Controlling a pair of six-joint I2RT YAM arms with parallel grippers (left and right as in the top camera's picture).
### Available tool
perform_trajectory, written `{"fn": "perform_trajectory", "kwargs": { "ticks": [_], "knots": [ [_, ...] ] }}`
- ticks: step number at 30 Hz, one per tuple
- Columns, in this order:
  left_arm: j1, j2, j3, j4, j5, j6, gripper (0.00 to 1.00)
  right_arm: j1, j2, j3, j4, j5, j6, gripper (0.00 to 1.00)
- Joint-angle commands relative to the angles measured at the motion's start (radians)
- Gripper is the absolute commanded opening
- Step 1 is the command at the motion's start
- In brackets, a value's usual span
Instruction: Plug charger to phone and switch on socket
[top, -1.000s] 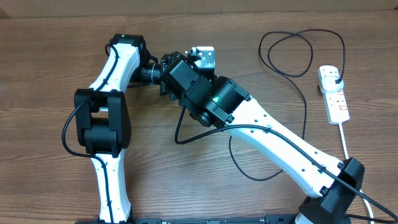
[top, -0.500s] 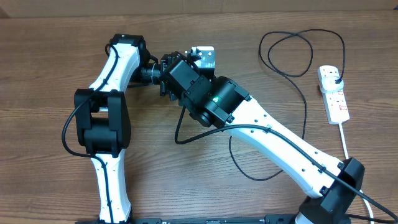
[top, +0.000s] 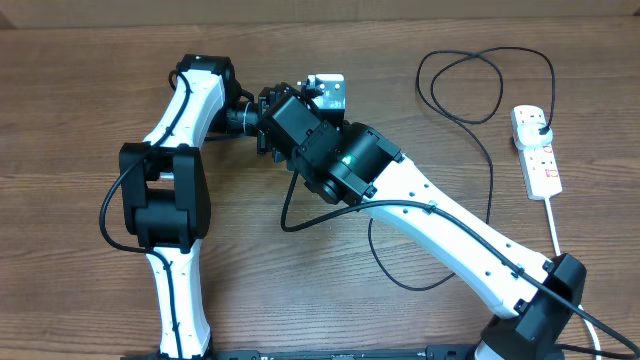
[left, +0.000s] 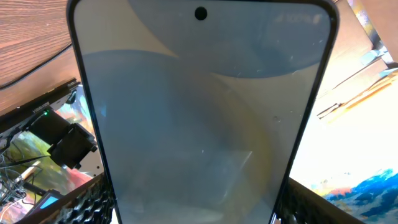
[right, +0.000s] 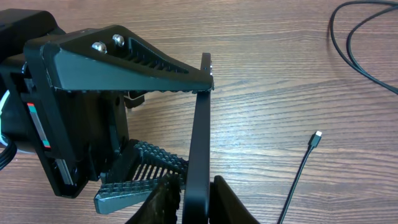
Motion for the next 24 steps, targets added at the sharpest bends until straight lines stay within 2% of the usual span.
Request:
{"fn": "perform_trajectory", "kwargs": {
  "ticks": [1,8,18,21,24],
  "knots": [
    [0.005,0.007,0.028,-0.006,0.048,0.023,0.80,-0.002,-0.023,0.027,0.007,0.002,0.002,0.16],
    [0.005,0.007,0.028,-0.006,0.048,0.023,0.81,-0.002,-0.023,0.027,0.006,0.002,0.005,0.15],
    [0.005,0.007,0.028,-0.006,0.048,0.023,0.82,-0.002,-0.023,0.027,0.007,0.001,0.031,0.04],
    [0.005,0.007,0.028,-0.006,0.048,0.023,0.82,-0.002,-0.023,0.027,0.018,0.002,0.031,0.04],
    [0.005,0.007,0.028,-0.005,0.047,0.023,0.88,-0.002,-0.023,0.027,0.030,0.003,0.063,0.04]
  ]
}}
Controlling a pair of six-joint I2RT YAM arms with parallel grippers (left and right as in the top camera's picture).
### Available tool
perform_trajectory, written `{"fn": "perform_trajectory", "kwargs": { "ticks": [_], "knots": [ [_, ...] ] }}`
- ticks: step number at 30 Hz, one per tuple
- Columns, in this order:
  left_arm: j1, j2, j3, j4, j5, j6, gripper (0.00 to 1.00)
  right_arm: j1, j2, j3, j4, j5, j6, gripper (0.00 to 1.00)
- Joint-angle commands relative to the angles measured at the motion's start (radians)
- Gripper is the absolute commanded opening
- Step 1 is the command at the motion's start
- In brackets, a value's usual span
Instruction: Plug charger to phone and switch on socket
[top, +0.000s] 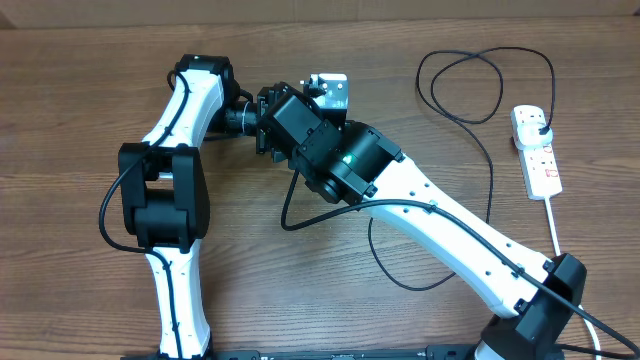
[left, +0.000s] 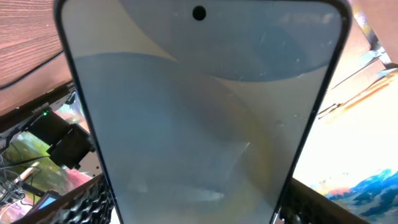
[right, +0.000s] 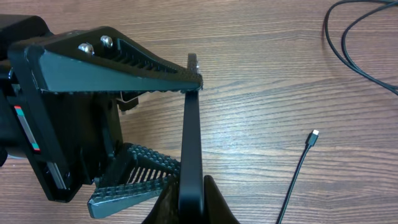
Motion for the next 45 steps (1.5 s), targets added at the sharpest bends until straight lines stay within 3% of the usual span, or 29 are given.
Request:
{"fn": "perform_trajectory", "kwargs": {
  "ticks": [1,2,10,15,17,25,34,37,39,45],
  "knots": [
    [0.002,0.007,0.028,-0.003,0.043,0.021,0.92,-0.001,-0.023,0.027,0.029,-0.006,0.063,0.04],
    [0.002,0.007,0.028,0.005,0.028,0.021,1.00,-0.001,-0.023,0.027,0.033,-0.005,0.108,0.04],
    [-0.004,0.007,0.028,0.068,-0.025,0.021,1.00,-0.001,-0.035,0.027,0.037,0.101,0.507,0.04],
    [-0.004,0.007,0.028,0.068,-0.017,-0.010,1.00,-0.001,-0.063,0.027,-0.010,0.169,0.941,0.04],
    [-0.004,0.007,0.028,0.068,0.016,-0.021,0.92,-0.001,-0.063,0.027,-0.034,0.165,1.094,0.04],
    [-0.005,0.007,0.028,0.061,0.047,-0.112,0.64,-0.001,-0.063,0.027,-0.075,0.146,1.275,0.04],
    [-0.004,0.007,0.028,0.061,0.047,-0.150,0.63,-0.001,-0.062,0.027,-0.051,0.075,1.371,0.04],
    [-0.004,0.007,0.028,0.061,0.047,-0.161,0.58,-0.001,-0.062,0.027,-0.045,0.057,1.371,0.04],
    [-0.004,0.007,0.028,0.060,0.047,-0.182,0.48,-0.001,-0.062,0.027,-0.045,0.056,1.372,0.04],
    [-0.004,0.007,0.028,0.061,0.047,-0.201,0.45,-0.001,-0.062,0.027,-0.045,-0.008,1.444,0.04]
  ]
}}
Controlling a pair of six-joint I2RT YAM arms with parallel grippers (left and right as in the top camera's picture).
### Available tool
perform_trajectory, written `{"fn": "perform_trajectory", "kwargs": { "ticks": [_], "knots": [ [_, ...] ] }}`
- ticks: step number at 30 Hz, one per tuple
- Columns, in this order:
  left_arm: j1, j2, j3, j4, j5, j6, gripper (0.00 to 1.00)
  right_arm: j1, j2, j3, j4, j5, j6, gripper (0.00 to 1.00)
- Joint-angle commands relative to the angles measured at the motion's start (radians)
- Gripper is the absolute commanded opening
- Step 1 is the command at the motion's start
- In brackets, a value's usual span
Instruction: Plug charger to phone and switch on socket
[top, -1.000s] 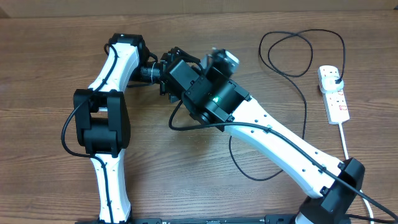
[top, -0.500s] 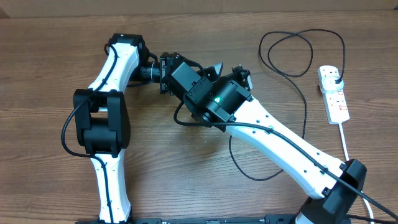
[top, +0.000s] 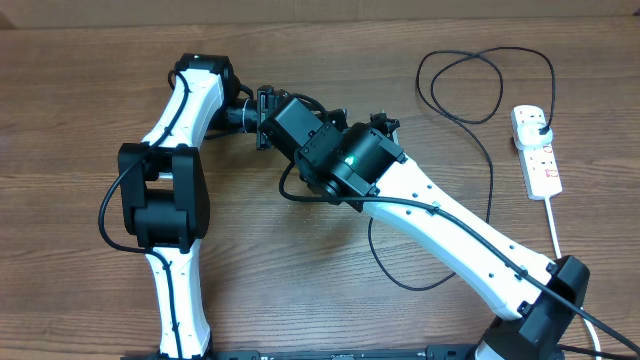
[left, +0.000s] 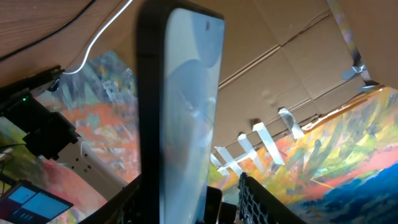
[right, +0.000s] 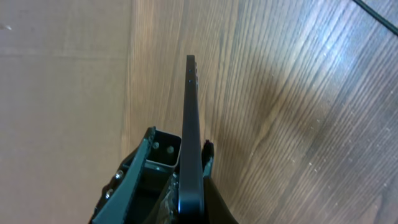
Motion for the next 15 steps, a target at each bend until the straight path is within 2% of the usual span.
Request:
{"fn": "perform_trajectory", "kwargs": {
  "ticks": [1,3,4,6,15],
  "knots": [
    [-0.005,0.007,0.021,0.001,0.021,-0.025,0.44,-0.002,-0.053,0.027,0.011,-0.031,0.133,0.04],
    [-0.005,0.007,0.021,0.000,0.021,-0.026,0.41,-0.002,-0.053,0.027,0.011,-0.031,0.139,0.04],
    [-0.005,0.007,0.021,0.000,0.021,-0.025,0.36,-0.002,-0.053,0.027,0.013,-0.031,0.139,0.04],
    [-0.005,0.007,0.021,0.000,0.021,-0.026,0.30,-0.002,-0.053,0.027,0.027,-0.032,0.139,0.04],
    [-0.005,0.007,0.021,0.000,0.021,-0.052,0.25,-0.002,-0.051,0.026,0.049,-0.050,0.139,0.04]
  ]
}}
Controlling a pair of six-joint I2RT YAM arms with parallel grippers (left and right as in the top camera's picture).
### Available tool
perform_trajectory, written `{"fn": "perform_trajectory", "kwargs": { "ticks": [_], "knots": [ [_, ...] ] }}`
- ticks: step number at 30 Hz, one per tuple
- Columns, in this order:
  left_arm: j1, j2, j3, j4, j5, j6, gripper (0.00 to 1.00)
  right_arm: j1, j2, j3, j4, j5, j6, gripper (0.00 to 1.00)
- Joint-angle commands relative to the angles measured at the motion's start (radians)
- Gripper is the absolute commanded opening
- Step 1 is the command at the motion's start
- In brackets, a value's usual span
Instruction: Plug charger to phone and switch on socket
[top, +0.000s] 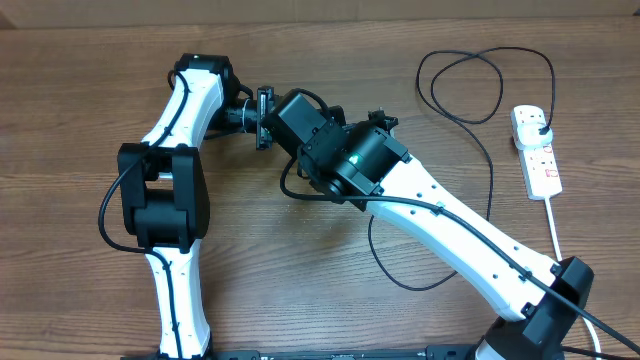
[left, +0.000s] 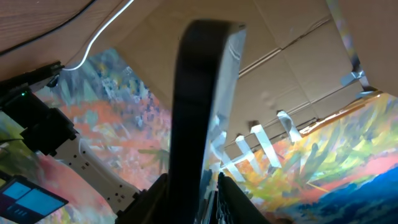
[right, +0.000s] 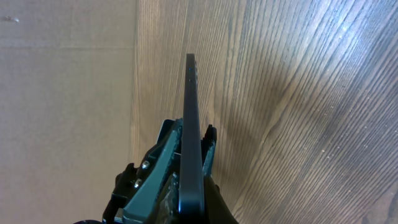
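The dark phone (right: 189, 118) shows edge-on in both wrist views, also as phone (left: 202, 106). My right gripper (right: 190, 202) is shut on its lower end. My left gripper (left: 191, 190) has a finger close on each side of it; those teal fingers (right: 163, 152) flank the phone in the right wrist view. In the overhead view the left gripper (top: 262, 105) and right gripper (top: 280, 108) meet at the back centre and hide the phone. The black charger cable (top: 492, 170) runs from the white socket strip (top: 537, 160). Its free tip does not show.
The cable loops (top: 470, 85) lie at the back right, and more of it curls under the right arm (top: 400, 282). A cardboard wall (right: 62, 93) stands behind the wooden table (top: 80, 250). The socket strip's white lead (top: 553, 225) runs toward the front right.
The left gripper's fingers, wide apart on both sides of the phone before, now stand close against it. The right gripper still holds the phone edge-on, and has shifted slightly.
First the left gripper held the phone with its screen facing the left wrist camera, and the right fingers stood slightly apart around it. Then the right gripper was shut on it. Later the phone was edge-on to the open left gripper. Now both grippers grip it.
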Motion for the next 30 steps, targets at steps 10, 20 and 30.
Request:
{"fn": "perform_trajectory", "kwargs": {
  "ticks": [10,20,30],
  "knots": [
    [-0.005,0.007,0.021,-0.026,0.026,-0.021,0.19,0.005,-0.042,0.026,0.012,-0.015,0.138,0.04],
    [-0.005,0.007,0.021,-0.026,0.026,-0.037,0.04,0.005,-0.042,0.026,0.014,-0.015,0.138,0.04],
    [-0.005,0.007,0.021,-0.023,0.026,-0.035,0.04,-0.006,-0.046,0.026,0.018,-0.005,-0.146,0.92]
  ]
}}
